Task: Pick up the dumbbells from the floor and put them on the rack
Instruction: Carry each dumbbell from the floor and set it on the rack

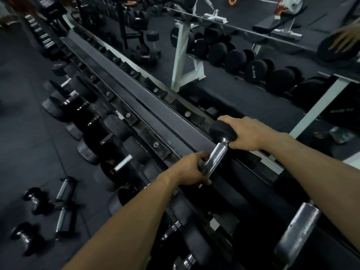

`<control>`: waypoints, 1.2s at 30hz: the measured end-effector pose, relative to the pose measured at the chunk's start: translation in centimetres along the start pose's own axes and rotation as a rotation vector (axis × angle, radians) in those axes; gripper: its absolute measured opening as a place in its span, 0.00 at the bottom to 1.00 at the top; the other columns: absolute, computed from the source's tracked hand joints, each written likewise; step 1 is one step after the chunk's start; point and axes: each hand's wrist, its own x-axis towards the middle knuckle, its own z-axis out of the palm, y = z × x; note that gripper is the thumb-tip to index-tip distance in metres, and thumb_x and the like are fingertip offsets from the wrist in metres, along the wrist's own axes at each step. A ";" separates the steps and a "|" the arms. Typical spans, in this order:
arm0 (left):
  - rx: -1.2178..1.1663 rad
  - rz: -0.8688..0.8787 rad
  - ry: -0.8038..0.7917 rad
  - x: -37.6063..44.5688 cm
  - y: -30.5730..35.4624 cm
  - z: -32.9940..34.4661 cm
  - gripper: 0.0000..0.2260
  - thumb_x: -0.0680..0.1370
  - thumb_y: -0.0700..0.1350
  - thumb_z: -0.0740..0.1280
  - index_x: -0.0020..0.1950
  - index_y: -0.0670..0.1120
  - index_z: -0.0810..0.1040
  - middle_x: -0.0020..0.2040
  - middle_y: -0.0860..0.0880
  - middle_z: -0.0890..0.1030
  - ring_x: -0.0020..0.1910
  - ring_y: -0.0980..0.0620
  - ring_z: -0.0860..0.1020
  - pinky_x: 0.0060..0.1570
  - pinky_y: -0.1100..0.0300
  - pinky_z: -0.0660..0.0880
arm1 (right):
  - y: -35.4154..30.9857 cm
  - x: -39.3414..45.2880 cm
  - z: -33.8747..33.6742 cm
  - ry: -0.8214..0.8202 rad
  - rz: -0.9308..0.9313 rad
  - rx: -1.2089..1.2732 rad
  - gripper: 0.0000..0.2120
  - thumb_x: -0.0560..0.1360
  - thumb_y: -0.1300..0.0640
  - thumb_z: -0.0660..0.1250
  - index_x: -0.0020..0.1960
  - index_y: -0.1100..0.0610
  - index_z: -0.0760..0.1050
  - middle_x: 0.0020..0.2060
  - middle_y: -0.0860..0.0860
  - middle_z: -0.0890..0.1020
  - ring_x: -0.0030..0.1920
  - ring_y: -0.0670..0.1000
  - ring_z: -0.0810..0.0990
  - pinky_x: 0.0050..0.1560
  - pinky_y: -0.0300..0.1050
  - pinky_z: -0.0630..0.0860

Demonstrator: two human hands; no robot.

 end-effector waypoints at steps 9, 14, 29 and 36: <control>-0.089 -0.097 0.190 -4.8 -1.9 -3.1 0.27 0.72 0.58 0.72 0.69 0.52 0.72 0.53 0.51 0.81 0.52 0.52 0.79 0.57 0.56 0.76 | -6.1 -0.8 0.3 0.055 -0.066 -0.227 0.36 0.74 0.46 0.68 0.78 0.50 0.58 0.76 0.56 0.59 0.74 0.60 0.62 0.70 0.56 0.67; -0.079 -0.189 0.259 -12.0 -6.6 -5.5 0.26 0.74 0.58 0.70 0.69 0.52 0.71 0.57 0.51 0.79 0.56 0.52 0.78 0.59 0.56 0.75 | -14.0 -0.6 0.5 0.044 -0.206 -0.294 0.35 0.77 0.44 0.65 0.79 0.51 0.55 0.78 0.57 0.57 0.78 0.58 0.54 0.76 0.56 0.57; -0.278 -0.626 0.508 -47.0 -27.6 2.6 0.24 0.75 0.60 0.67 0.68 0.52 0.71 0.56 0.54 0.76 0.56 0.52 0.77 0.59 0.53 0.75 | -51.0 -6.8 15.3 -0.208 -0.668 -0.247 0.33 0.77 0.46 0.65 0.78 0.50 0.57 0.70 0.53 0.68 0.69 0.57 0.68 0.65 0.55 0.71; -0.427 -0.799 0.570 -59.9 -36.4 10.0 0.24 0.74 0.60 0.67 0.66 0.52 0.73 0.53 0.54 0.77 0.54 0.51 0.78 0.56 0.55 0.75 | -64.6 -11.2 26.4 -0.374 -0.804 -0.303 0.33 0.77 0.47 0.66 0.78 0.50 0.58 0.70 0.52 0.68 0.69 0.56 0.69 0.65 0.54 0.71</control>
